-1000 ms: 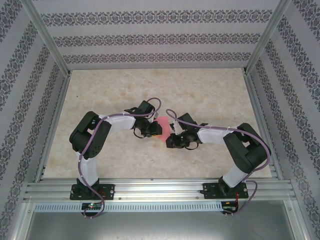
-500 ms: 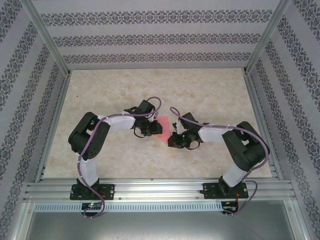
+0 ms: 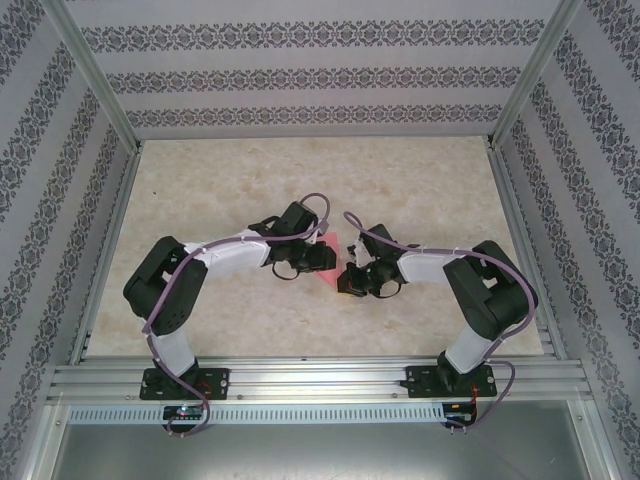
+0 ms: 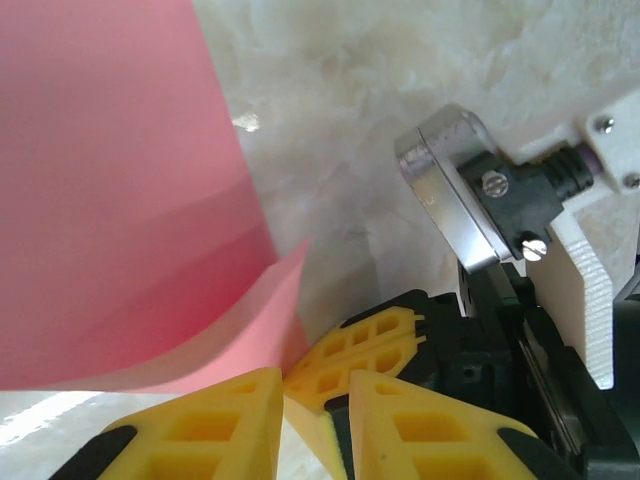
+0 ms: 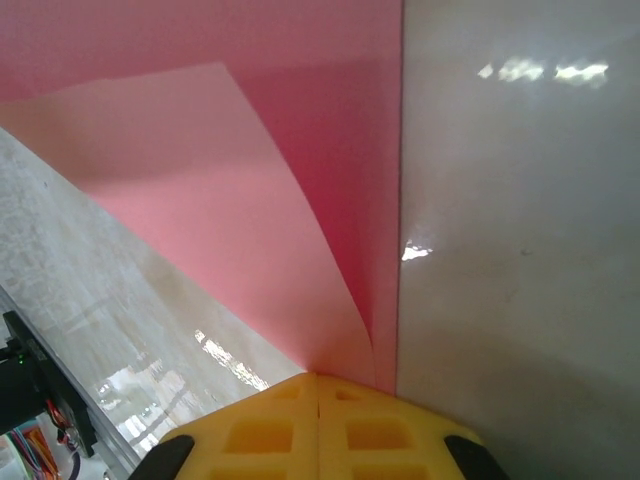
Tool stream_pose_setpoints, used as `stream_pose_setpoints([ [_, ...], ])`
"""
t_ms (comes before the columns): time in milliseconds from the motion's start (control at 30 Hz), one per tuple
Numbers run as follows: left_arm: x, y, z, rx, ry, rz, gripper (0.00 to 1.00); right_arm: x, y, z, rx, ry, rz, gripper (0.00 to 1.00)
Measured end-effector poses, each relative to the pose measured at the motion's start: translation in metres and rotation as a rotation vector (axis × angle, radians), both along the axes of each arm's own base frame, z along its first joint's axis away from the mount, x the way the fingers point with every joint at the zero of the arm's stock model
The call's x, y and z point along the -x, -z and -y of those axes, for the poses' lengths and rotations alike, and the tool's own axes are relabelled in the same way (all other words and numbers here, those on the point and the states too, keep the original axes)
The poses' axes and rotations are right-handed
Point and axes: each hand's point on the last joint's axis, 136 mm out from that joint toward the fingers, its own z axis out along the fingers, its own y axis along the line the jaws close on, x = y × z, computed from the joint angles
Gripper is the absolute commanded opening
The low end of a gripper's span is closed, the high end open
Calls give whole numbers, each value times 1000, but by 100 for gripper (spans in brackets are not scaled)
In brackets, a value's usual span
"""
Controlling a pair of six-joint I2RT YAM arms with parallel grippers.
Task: Fold a paper plane with a square sheet of paper (fold left side to right side)
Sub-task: Third fold the triangle at the center of the table.
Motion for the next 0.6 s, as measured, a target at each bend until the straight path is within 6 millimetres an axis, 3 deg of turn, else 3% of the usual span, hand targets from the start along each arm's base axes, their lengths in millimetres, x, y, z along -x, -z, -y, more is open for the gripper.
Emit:
stream_pose_setpoints([
  [267,8,27,7,-29,5,-55,25,0,0,0,2,1,-9,4],
  [600,7,37,8,-43,-13,-71,25,0,0,0,10,1,-22,4],
])
